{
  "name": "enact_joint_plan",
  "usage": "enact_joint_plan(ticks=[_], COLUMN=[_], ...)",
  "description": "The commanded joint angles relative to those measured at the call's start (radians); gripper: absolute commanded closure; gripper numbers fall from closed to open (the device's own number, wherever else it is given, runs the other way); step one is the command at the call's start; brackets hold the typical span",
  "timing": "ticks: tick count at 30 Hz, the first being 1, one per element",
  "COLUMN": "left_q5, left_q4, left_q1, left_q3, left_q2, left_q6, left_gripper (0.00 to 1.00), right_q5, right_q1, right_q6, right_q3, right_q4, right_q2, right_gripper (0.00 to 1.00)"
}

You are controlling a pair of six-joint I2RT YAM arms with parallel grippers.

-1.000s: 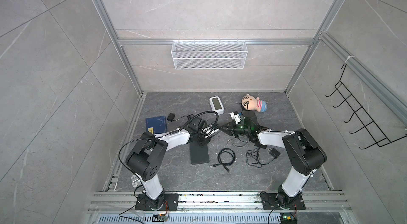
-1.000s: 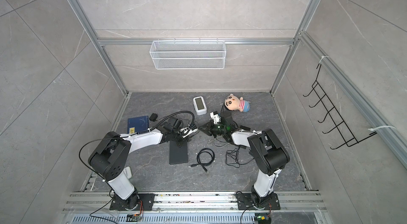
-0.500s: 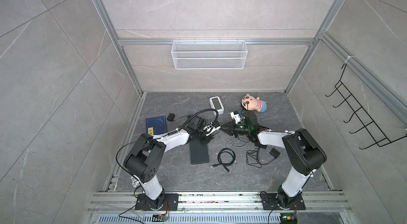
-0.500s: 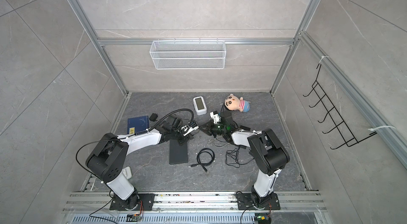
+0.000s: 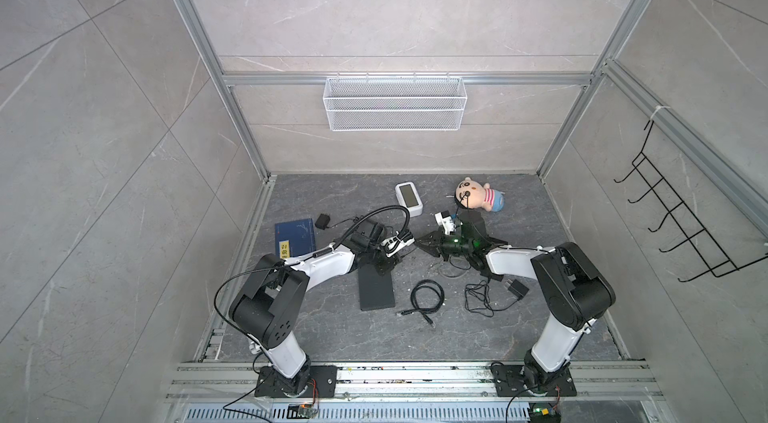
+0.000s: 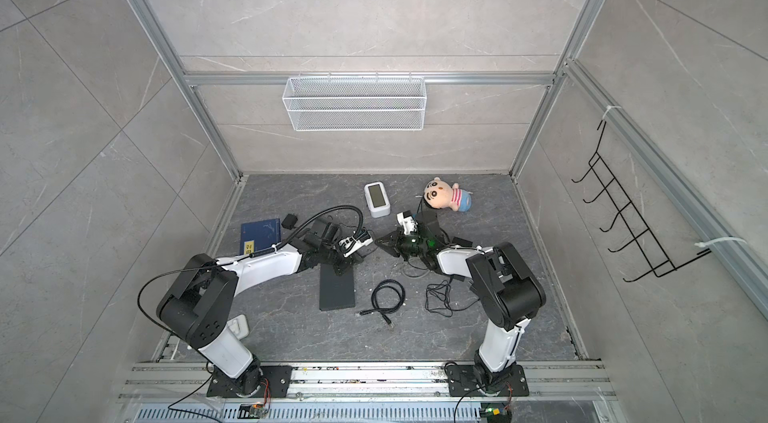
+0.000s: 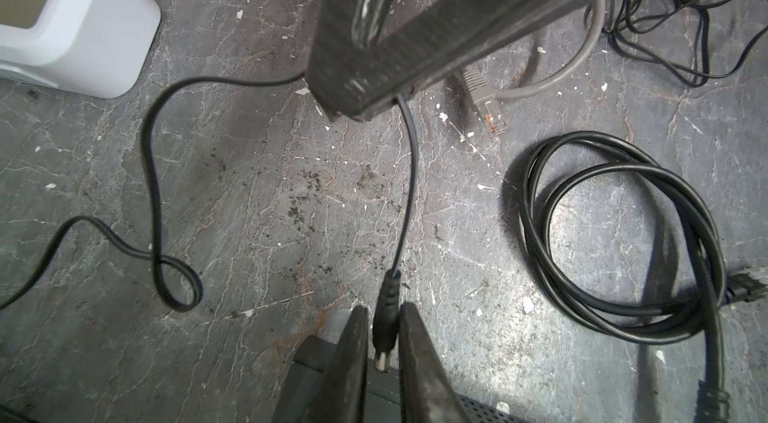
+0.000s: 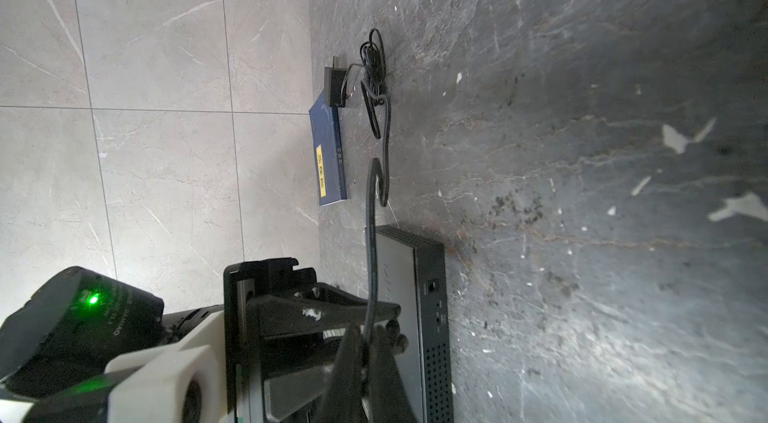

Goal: Insert the plug into the switch port

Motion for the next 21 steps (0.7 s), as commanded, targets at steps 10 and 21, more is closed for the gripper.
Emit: enact_joint_plan(ticks=[10,21], left_q5=[0.019,0.054], left_q4=[-0.004,-0.249], left_q1=[0.006,0.006], left_q3=[-0.007,0.131], left_q2=[-0.033,-0.016], left_q6=[0.007,0.07], left_gripper=[0.94,0.98], right_q5=[-0.013,0.065], right_q1=[-0.009,-0.018], right_q6=[-0.003,-0.704], right_q3=[-0.009,0.123], right_q4=[0.014,-0.486], right_q2=[0.012,-0.082], right_gripper=[0.93,0.6])
